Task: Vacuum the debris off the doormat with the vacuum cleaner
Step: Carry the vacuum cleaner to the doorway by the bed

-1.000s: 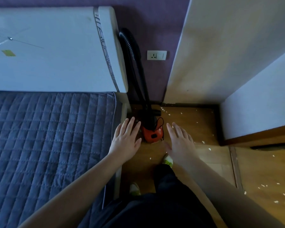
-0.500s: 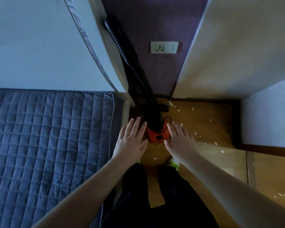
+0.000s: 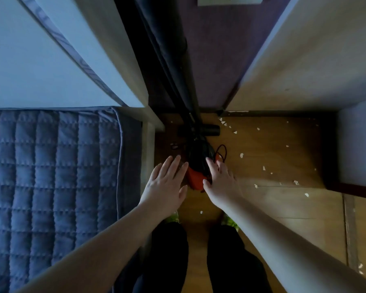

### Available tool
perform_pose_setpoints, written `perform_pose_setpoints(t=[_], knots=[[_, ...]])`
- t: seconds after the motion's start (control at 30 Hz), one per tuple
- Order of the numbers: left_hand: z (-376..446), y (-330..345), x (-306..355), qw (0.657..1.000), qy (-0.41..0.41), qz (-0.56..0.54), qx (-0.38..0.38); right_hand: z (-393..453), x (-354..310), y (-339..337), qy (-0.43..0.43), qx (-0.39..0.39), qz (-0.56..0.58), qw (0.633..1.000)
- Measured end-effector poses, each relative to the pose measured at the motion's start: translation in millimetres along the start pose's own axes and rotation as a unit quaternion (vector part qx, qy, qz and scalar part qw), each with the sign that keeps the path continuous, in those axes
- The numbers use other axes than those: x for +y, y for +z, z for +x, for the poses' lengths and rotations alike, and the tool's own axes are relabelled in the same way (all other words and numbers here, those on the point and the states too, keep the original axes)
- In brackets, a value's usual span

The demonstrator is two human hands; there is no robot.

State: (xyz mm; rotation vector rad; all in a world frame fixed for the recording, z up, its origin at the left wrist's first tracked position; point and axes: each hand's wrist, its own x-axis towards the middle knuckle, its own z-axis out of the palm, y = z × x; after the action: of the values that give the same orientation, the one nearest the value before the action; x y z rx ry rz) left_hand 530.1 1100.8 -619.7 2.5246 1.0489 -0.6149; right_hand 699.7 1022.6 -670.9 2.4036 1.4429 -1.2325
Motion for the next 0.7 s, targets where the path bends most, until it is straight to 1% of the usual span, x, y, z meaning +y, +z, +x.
perform_pose_setpoints(t=[0.07, 0.17, 0.33, 0.5, 0.63, 0.7], knots=[[13, 17, -6, 1.0, 0.018, 0.015, 0.003, 21, 0, 16, -0.02, -0.011, 0.001, 1.0], [30, 37, -10, 0.999, 0.039, 0.023, -0.007, 51, 0, 38, -0.042, -0.003, -0.017, 0.999], [54, 63, -13, 0.999, 0.033, 0.002, -0.019, 99, 7, 69, -0.032, -0.006, -0.087, 0.996], [62, 80, -19, 1.0, 0.015, -0.013, -0.019, 136, 16, 89, 0.002, -0.076, -0.144, 0.987], [58, 95, -25, 0.999, 0.001, -0.026, -0.022, 151, 33, 101, -0.003, -0.105, -0.194, 0.975], [53, 100, -26, 0.999, -0.005, -0.037, -0.026, 154, 38, 105, -0.014, -0.102, -0.201, 0.974]])
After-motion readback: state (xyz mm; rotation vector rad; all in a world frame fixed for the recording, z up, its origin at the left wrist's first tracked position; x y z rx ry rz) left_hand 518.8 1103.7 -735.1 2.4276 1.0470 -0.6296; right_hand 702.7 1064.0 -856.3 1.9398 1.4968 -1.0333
